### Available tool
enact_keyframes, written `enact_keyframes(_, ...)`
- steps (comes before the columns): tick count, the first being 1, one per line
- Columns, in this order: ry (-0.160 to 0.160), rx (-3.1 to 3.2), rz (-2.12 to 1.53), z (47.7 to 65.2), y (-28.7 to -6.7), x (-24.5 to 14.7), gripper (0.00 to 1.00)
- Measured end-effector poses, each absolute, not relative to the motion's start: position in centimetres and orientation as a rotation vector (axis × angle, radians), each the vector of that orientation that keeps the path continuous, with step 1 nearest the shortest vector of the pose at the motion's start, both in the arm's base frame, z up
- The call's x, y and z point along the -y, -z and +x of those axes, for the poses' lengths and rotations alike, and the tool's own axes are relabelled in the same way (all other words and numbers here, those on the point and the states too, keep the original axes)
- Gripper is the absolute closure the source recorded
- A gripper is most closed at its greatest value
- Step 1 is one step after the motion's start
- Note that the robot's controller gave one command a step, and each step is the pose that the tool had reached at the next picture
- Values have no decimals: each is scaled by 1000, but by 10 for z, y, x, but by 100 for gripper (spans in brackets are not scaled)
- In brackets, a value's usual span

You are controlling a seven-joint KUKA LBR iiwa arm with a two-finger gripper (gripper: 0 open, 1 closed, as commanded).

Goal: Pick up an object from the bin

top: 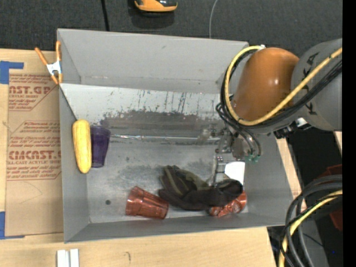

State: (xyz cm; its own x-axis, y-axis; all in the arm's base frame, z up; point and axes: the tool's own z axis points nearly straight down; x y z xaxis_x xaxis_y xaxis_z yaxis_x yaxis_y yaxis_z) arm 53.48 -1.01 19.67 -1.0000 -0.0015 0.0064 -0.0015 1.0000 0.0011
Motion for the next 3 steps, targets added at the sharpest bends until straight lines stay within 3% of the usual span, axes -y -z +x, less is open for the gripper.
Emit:
enact_keyframes(1,1,3144,2,537,-201,10,0)
enact_keyframes(2,3,3143,-139,507,-134,9,0)
enact_keyframes(3,0,3138,-14,494,-124,-6,0)
